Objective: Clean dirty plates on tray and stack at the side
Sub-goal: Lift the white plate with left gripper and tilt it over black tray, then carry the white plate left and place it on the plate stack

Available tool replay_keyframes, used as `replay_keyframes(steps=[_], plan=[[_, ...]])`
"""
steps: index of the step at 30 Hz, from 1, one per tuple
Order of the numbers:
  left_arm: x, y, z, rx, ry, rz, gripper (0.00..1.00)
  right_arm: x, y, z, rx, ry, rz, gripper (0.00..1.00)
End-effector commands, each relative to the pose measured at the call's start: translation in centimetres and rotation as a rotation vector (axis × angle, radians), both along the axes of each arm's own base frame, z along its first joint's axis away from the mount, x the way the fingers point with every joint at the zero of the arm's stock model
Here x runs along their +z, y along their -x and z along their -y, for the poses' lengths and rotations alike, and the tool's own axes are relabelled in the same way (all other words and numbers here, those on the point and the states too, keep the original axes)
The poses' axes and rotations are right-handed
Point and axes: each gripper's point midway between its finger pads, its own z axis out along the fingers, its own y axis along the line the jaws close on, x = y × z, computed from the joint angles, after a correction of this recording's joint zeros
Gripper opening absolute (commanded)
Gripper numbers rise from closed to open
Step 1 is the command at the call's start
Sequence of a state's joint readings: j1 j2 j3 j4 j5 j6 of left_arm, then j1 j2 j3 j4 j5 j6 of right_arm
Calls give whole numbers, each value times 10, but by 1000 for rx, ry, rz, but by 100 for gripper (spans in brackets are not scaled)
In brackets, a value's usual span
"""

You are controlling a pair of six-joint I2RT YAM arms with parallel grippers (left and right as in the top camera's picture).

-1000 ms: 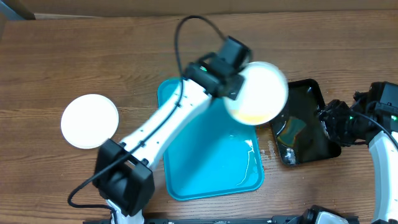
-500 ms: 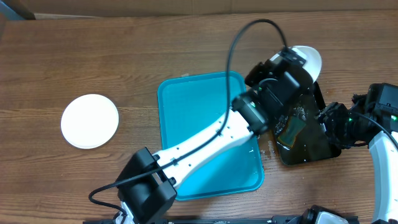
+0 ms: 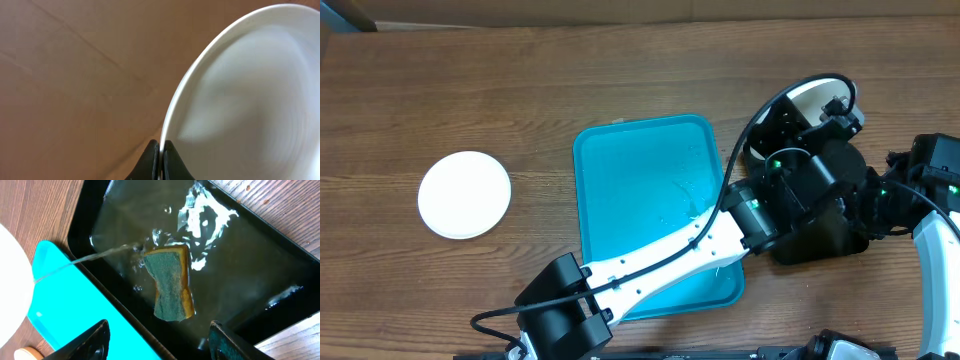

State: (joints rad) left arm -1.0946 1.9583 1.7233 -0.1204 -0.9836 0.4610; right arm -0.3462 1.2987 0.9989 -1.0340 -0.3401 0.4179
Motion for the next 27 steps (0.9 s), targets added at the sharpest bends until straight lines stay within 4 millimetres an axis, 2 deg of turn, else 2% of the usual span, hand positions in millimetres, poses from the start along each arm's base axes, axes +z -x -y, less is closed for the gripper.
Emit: replay_keyframes(steps=[1,16,19,21,22,23,24,25,27], plan=[[12,3,-2,27,-37,34,4,10,-5,4,2,20,34,65],[13,3,-5,44,-36,39,4,10,-5,4,2,20,33,65],[3,7,0,13,-38,1,4,10,-5,4,2,20,34,65],[5,2,-12,56,-100,18,4,10,-5,4,2,20,33,64],[10,-3,-19,102,-43,34,4,10,-4,3,2,19,30,64],[10,-5,-21,121,44,30,4,10,-4,3,2,18,29,65],[6,-4,-18,98,56,11,4,10,-4,3,2,18,29,65],[-2,-1,-11,48,-1,-21,4,10,-4,3,1,18,29,64],[-3,-2,-17,76,-19,-17,4,9,-4,3,2,18,26,65]])
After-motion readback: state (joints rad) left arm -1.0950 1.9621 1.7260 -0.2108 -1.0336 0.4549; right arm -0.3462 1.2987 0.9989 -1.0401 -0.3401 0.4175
